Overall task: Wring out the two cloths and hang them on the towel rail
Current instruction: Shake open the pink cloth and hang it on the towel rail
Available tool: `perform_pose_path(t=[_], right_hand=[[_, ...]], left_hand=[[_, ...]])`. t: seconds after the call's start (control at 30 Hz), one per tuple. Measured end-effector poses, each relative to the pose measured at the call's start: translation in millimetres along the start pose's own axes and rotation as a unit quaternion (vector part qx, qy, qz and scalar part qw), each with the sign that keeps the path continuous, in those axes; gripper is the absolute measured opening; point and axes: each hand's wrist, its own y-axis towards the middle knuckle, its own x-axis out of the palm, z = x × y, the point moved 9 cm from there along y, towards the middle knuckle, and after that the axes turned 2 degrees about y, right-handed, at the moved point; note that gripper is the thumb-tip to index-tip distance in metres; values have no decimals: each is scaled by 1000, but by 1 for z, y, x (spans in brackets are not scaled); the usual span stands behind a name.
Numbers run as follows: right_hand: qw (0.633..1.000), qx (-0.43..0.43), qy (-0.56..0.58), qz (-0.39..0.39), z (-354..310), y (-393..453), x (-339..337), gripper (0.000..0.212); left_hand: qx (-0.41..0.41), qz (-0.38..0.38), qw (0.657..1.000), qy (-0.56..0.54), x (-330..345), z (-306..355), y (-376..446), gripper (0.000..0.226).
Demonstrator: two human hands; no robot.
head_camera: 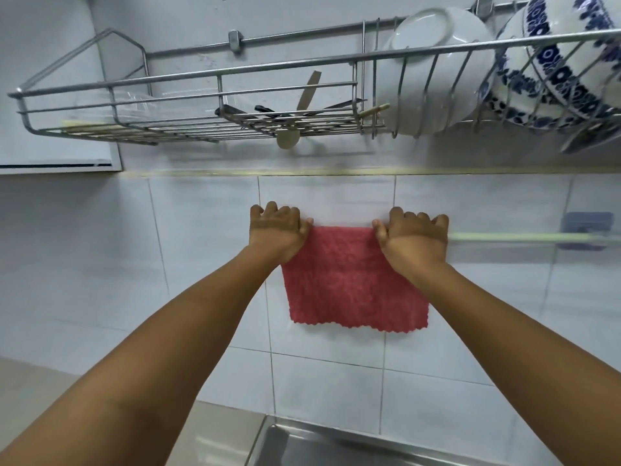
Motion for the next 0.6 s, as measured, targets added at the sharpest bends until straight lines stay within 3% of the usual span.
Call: perform_pose_path(t=[0.17,0.3,0.4,0.5,0.6], right_hand=[[993,-55,23,98,-2,-21,-7,35],[991,-60,18,120,1,-31,-12,33],[986,-69,23,148,3,-34,-20,29],[988,-77,43,128,6,-32,-22,28],[991,-98,49,80,4,-31,-15,37]], left_hand=[[-7,164,984,-76,-26,11,-28,28],[-4,150,985,-87,-12,23,-39,35],[24,82,993,-84,-4,26,-30,46],[40,31,987,-152,-5,23,-23,46],[33,81,983,-160,-20,18,-27,39]])
